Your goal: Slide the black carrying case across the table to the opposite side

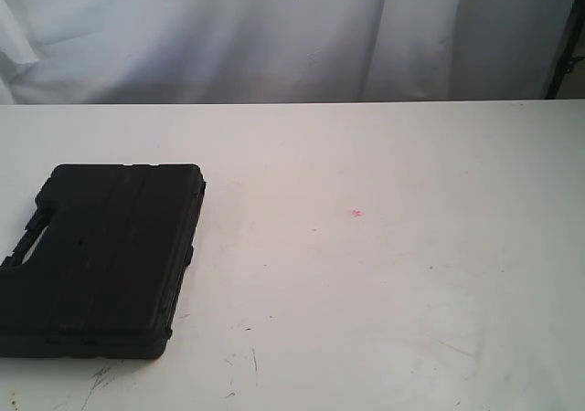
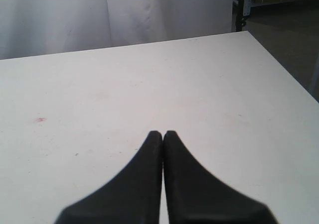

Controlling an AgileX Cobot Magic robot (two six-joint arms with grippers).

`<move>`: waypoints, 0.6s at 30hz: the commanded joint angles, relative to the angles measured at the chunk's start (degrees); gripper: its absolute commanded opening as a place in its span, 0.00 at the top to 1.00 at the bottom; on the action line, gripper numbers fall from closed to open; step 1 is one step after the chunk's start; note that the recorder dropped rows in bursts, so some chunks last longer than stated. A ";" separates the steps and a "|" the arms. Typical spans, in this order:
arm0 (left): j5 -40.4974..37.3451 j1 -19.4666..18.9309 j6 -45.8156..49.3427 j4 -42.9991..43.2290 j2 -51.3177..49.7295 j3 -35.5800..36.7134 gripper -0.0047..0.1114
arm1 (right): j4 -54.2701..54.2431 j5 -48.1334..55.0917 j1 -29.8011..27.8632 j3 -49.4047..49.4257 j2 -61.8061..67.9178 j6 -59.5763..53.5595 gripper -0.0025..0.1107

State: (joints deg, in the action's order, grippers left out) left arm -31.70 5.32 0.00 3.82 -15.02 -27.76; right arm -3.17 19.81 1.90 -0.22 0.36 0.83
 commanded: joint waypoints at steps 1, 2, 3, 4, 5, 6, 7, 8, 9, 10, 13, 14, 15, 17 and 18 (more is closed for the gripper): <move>0.37 0.34 -1.43 1.08 0.15 0.77 0.96 | -0.34 -0.02 -0.18 0.22 -0.36 -0.02 0.98; 0.88 0.34 -1.43 1.08 0.15 1.25 0.96 | -0.34 -0.02 -0.18 0.22 -0.36 -0.02 0.98; 1.58 0.22 -1.43 1.08 0.15 1.89 0.96 | -0.34 -0.02 -0.18 0.22 -0.36 -0.02 0.98; 3.02 -0.06 -1.43 0.97 0.15 3.02 0.96 | -0.34 -0.02 -0.18 0.22 -0.36 -0.02 0.98; 4.82 -0.58 -1.92 0.86 0.40 4.45 0.96 | -0.34 -0.02 -0.18 0.22 -0.36 -0.02 0.98; 6.47 -1.38 -2.61 0.61 1.03 6.01 0.96 | -0.34 -0.02 -0.18 0.22 -0.36 -0.02 0.98; 7.43 -1.89 -3.10 0.12 1.50 7.19 0.96 | -0.34 -0.02 -0.18 0.22 -0.36 -0.02 0.98; 8.27 -2.49 -3.08 -0.54 2.82 8.55 0.96 | -0.34 -0.02 -0.18 0.22 -0.36 -0.02 0.98; 9.00 -3.06 -3.08 -0.83 4.17 9.79 0.96 | -0.34 -0.02 -0.18 0.22 -0.36 -0.02 0.98; 9.68 -3.68 -3.08 -0.83 5.29 10.93 0.96 | -0.34 -0.02 -0.18 0.22 -0.36 -0.02 0.98; 10.67 -5.73 -2.94 -1.58 9.11 13.57 0.96 | -0.34 -0.02 -0.18 0.22 -0.36 -0.02 0.98; 10.67 -6.12 -2.94 -1.84 10.25 14.30 0.96 | -0.34 -0.02 -0.18 0.22 -0.36 -0.02 0.98; 10.76 -6.59 -2.94 -2.24 11.27 15.39 0.96 | -0.34 -0.02 -0.18 0.22 -0.36 -0.02 0.98; 10.89 -6.73 -2.94 -3.01 13.09 17.07 0.96 | -0.34 -0.02 -0.18 0.22 -0.36 -0.02 0.98; 10.89 -6.73 -2.94 -3.82 13.89 17.99 0.96 | -0.34 -0.02 -0.18 0.22 -0.36 -0.02 0.98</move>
State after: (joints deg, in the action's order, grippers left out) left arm -21.65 -1.24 -2.34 1.84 -3.31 -11.93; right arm -3.17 19.81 1.90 -0.22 0.36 0.83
